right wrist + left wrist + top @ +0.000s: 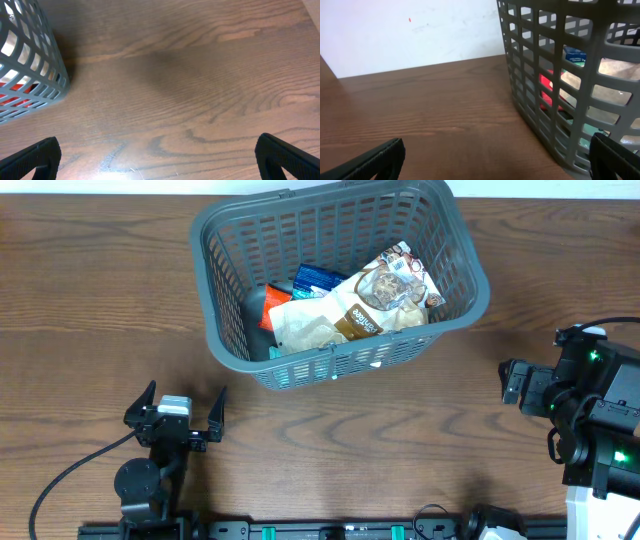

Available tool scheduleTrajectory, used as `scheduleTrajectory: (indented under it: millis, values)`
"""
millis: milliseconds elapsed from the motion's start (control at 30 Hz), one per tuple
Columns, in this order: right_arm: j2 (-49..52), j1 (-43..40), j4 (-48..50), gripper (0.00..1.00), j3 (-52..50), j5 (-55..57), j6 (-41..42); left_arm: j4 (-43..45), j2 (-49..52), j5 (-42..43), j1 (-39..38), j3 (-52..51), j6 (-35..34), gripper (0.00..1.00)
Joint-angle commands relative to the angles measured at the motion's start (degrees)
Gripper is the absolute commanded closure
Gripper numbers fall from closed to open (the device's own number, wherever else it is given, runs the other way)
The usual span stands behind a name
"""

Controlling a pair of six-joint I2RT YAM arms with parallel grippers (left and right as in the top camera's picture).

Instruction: Pack container

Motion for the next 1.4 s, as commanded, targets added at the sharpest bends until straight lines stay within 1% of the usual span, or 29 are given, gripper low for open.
scheduleTrajectory:
  millis: [0, 1033, 1200, 1300, 1367]
  values:
    - [-0.13, 0.63, -0.09, 0.01, 0.00, -0.22, 0.31, -0.17, -0.44, 0.39, -0.17, -1.81, 0.94, 0.01]
    - [-0.66, 0.66, -0.20, 0.01, -0.09, -0.22, 0.31, -0.17, -0.42, 0.37, -0.17, -1.81, 0.94, 0.01]
    - [-8.87, 3.26, 0.98, 0.01, -1.90, -0.15, 0.26, -0.17, -0.42, 0.37, -0.17, -1.81, 0.94, 0.01]
    - [-15.80, 5.42, 4.39, 0.01, -5.07, -0.11, 0.33, -0.17, -0.42, 0.37, -0.17, -1.81, 0.94, 0.01]
    - [-20.63, 6.80, 7.50, 0.01, -7.80, -2.10, 0.33, -0.17, -0.42, 0.37, -0.17, -1.81, 0.94, 0.01]
